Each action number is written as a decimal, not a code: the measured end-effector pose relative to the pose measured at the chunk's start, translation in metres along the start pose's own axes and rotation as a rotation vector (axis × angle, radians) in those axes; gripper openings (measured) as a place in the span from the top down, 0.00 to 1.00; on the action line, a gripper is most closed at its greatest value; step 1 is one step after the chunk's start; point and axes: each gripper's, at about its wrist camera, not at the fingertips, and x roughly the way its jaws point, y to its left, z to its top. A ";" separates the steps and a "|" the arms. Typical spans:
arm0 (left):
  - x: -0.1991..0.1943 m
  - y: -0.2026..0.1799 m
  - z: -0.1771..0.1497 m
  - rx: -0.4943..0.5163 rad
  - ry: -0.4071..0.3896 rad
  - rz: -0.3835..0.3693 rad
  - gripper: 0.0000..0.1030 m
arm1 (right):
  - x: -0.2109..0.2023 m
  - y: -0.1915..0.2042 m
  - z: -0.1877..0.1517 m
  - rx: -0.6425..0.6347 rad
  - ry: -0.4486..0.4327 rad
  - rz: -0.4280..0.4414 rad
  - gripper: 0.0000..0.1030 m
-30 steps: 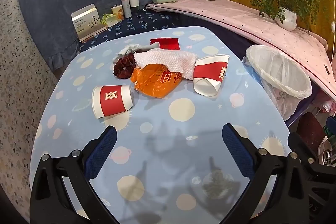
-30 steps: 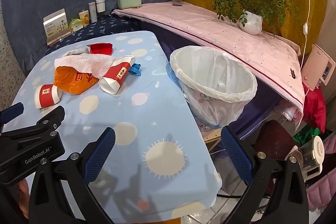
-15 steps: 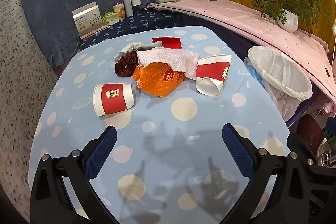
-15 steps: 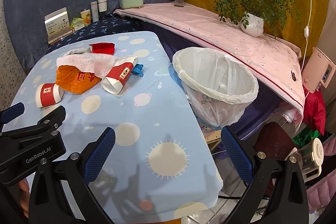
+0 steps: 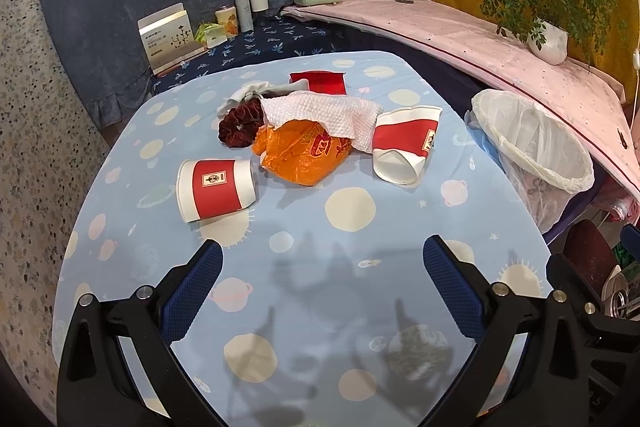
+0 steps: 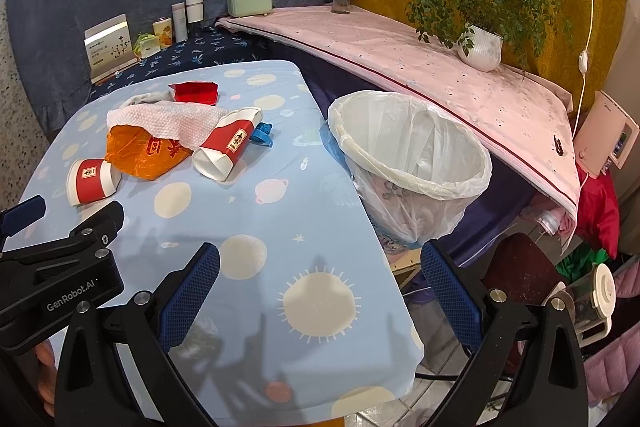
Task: Collect trash
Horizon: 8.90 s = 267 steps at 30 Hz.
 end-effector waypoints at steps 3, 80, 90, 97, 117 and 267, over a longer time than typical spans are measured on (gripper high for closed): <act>0.000 0.001 0.001 0.001 -0.005 0.006 0.07 | 0.001 0.000 -0.001 0.001 0.004 -0.003 0.06; 0.034 0.043 0.014 -0.077 -0.002 -0.030 0.07 | 0.022 0.014 0.022 0.044 -0.035 -0.041 0.07; 0.080 0.099 0.028 -0.147 0.027 0.027 0.07 | 0.059 0.051 0.048 0.031 -0.033 0.033 0.07; 0.121 0.117 0.034 -0.148 0.080 0.027 0.07 | 0.095 0.071 0.070 0.030 -0.025 0.048 0.07; 0.159 0.121 0.031 -0.170 0.138 -0.055 0.22 | 0.166 0.104 0.076 0.057 0.097 0.171 0.54; 0.068 0.115 0.051 -0.181 -0.002 -0.088 0.11 | 0.068 0.125 0.123 0.031 -0.115 0.400 0.98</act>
